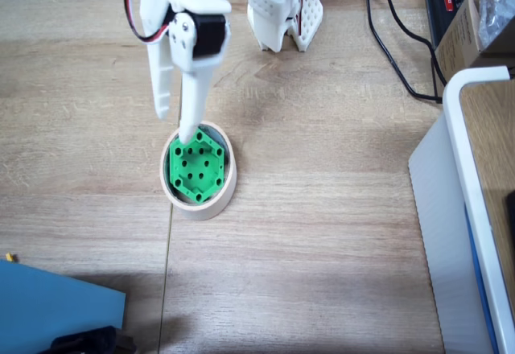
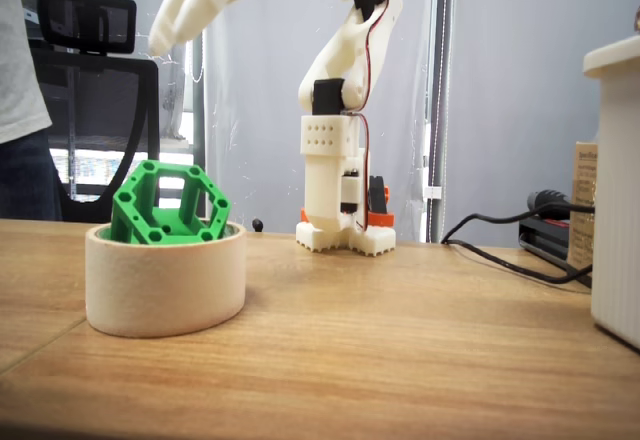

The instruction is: Grasp a component and put it in the bin.

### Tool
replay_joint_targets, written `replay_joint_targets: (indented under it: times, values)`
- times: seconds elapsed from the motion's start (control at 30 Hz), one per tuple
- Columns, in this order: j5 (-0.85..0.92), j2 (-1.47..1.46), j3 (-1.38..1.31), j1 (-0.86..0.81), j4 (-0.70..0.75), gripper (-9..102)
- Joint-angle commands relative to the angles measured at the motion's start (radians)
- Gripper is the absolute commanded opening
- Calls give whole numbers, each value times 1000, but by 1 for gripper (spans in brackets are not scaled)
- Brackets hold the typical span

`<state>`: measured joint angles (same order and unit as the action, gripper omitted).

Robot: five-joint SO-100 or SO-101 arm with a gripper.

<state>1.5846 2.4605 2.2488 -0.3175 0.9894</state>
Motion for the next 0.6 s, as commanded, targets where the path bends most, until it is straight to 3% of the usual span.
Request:
replay_joint_targets:
  times: [0.0,0.23,0.57]
  values:
    - [-8,37,-71,100,-14,15]
    - [-8,201,-58,118,0,9]
    - [-6,456,118,-144,-14,0]
